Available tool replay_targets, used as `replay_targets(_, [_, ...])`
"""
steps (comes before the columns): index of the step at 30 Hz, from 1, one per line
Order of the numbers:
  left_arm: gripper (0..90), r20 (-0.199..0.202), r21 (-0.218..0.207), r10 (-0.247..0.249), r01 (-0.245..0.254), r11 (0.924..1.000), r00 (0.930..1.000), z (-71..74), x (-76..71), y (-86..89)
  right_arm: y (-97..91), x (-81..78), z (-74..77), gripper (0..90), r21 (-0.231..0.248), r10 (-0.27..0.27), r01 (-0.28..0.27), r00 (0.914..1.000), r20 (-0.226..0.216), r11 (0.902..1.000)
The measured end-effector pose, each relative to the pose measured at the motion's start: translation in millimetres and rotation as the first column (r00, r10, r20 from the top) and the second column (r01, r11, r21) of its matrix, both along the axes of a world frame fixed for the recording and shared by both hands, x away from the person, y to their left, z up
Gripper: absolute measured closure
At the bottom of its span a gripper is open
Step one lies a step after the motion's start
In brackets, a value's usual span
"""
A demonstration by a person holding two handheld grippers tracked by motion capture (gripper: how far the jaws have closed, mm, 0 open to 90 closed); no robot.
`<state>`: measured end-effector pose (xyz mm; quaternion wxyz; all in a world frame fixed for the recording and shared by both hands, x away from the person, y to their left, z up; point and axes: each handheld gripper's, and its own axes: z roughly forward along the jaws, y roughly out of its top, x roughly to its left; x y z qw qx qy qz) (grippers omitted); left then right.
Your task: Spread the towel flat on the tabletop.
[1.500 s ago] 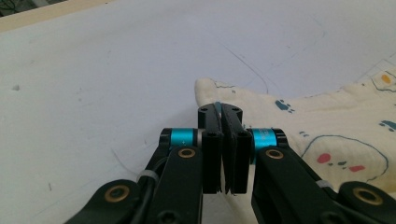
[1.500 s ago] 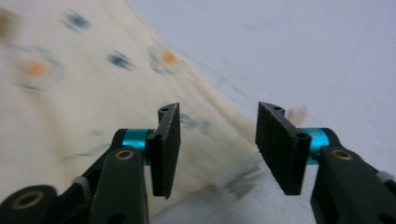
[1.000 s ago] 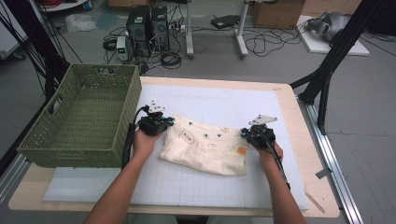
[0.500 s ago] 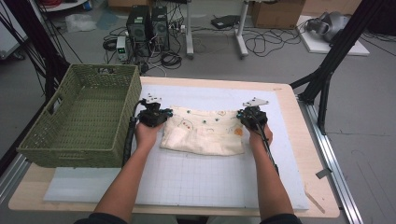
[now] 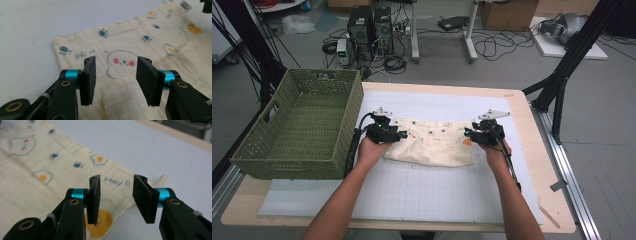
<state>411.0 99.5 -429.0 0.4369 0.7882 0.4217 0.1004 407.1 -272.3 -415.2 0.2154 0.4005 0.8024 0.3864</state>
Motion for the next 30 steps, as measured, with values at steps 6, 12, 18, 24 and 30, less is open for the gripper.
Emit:
replay_targets(6, [64.0, -0.024, 0.034, -0.025, 0.026, 0.9991, 0.9994, -9.3, -7.9, -0.7, 2.3, -10.9, -14.0, 56.9, 0.009, 0.093, -0.093, 0.9844, -0.149, 0.9956])
replay_targets(12, [86.0, 0.012, 0.067, -0.044, 0.043, 0.9968, 0.999, -12.6, -18.0, 0.5, 11.0, -18.8, -24.0, 78.4, -0.03, 0.099, -0.105, 0.9822, -0.16, 0.9941])
replay_targets(18, [87.2, 0.095, 0.017, -0.054, 0.052, 0.9985, 0.994, 4.2, -31.0, 4.1, 7.4, -30.5, -17.9, 85.6, -0.038, 0.1, -0.104, 0.9912, -0.086, 0.9938])
replay_targets(24, [87.8, 0.15, -0.037, -0.047, 0.053, 0.9979, 0.9876, 9.4, -55.2, 17.3, -1.2, -50.5, -7.7, 85.6, 0.002, 0.113, -0.113, 0.9933, -0.026, 0.9936])
replay_targets(30, [87.7, 0.176, -0.088, -0.046, 0.062, 0.9942, 0.9834, 9.6, -84.8, 32.5, -4.1, -81.1, 5.0, 85.6, 0.05, 0.143, -0.145, 0.9885, 0.05, 0.9882])
